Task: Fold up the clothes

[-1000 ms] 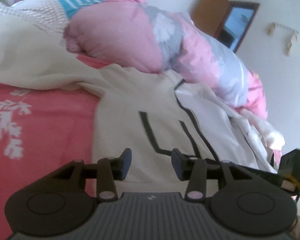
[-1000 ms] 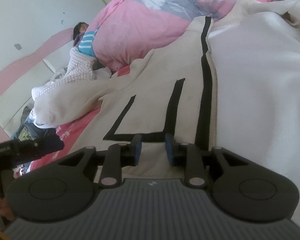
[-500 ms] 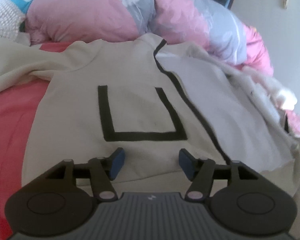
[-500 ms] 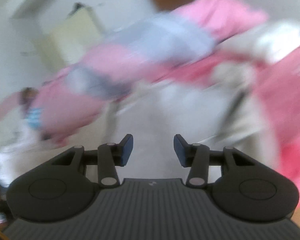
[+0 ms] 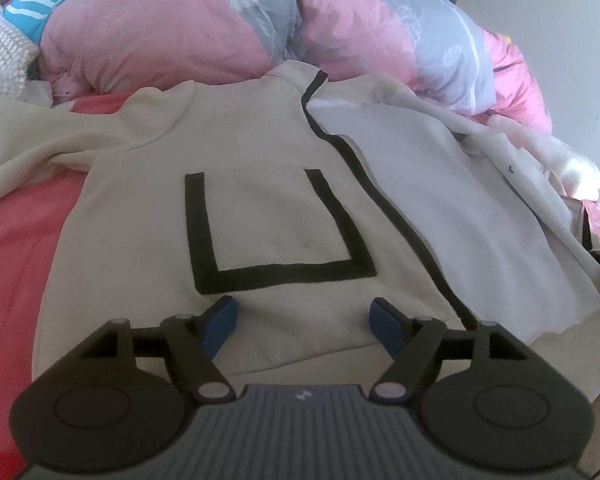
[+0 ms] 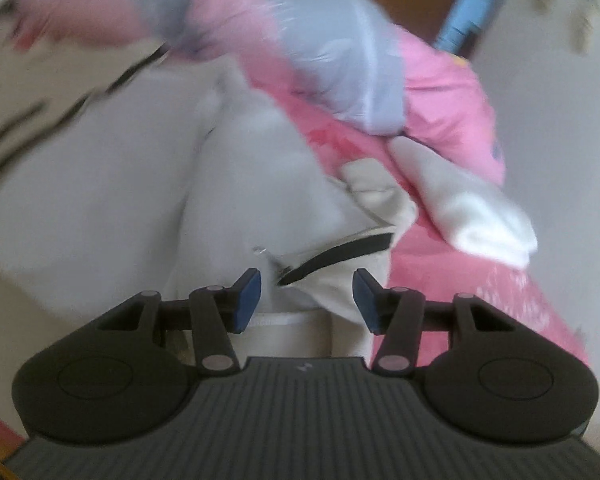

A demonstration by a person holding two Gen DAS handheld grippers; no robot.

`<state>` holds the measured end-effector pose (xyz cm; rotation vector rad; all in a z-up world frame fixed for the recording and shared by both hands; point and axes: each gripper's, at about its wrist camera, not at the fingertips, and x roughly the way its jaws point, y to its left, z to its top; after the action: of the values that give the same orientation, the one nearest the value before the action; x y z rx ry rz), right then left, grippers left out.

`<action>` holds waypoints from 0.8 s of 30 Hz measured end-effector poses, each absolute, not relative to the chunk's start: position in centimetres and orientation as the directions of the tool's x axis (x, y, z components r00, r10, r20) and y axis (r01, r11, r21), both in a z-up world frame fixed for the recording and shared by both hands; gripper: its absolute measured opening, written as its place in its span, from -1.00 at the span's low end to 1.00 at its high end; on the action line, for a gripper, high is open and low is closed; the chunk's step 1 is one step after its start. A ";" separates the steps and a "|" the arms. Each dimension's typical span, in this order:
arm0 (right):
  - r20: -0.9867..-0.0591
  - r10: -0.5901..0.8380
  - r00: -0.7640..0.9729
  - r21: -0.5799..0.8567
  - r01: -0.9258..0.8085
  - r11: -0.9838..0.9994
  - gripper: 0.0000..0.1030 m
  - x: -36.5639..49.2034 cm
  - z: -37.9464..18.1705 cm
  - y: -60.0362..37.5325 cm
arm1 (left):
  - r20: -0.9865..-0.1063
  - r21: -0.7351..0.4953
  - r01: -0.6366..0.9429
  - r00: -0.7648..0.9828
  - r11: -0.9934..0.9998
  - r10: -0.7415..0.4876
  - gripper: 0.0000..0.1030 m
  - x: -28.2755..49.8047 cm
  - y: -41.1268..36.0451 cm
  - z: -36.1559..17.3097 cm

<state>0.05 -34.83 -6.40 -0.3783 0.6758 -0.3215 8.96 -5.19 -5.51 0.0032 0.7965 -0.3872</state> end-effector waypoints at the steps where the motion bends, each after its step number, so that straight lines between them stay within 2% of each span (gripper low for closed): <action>1: -0.539 -0.415 0.733 -0.469 0.149 0.871 -0.02 0.3 -6.6 -34.7 | -0.697 -0.139 0.341 0.633 0.930 -0.336 0.49 9.0 -5.3 -5.5; 5: -0.523 -0.453 0.722 -0.585 0.083 0.807 -0.06 1.1 -7.3 -34.0 | -0.697 -0.133 0.345 0.633 0.929 -0.336 0.51 9.1 -5.4 -5.6; 9: -0.505 -0.485 0.714 -0.683 0.012 0.730 -0.19 1.8 -7.9 -33.4 | -0.697 -0.141 0.344 0.631 0.928 -0.340 0.51 9.1 -5.3 -5.5; 17: -0.554 -0.490 0.673 -0.748 -0.143 0.648 -0.33 2.5 -8.5 -33.3 | -0.697 -0.150 0.338 0.630 0.929 -0.342 0.51 9.0 -5.2 -5.4; 21: -0.574 -0.487 0.658 -0.732 -0.146 0.666 -0.57 3.1 -9.1 -34.4 | -0.697 -0.157 0.332 0.630 0.930 -0.343 0.51 8.8 -5.1 -5.4; 22: -0.568 -0.490 0.662 -0.728 -0.126 0.674 -0.77 3.0 -9.0 -34.7 | -0.697 -0.158 0.332 0.630 0.930 -0.343 0.51 8.8 -5.0 -5.4; 24: -0.554 -0.497 0.668 -0.720 -0.086 0.689 -0.81 2.8 -8.8 -35.1 | -0.696 -0.162 0.331 0.629 0.929 -0.346 0.51 8.8 -4.9 -5.4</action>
<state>2.82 -35.06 -8.80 -0.7944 0.8230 -0.2615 8.81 -4.93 -5.42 -0.0188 0.8018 -0.3878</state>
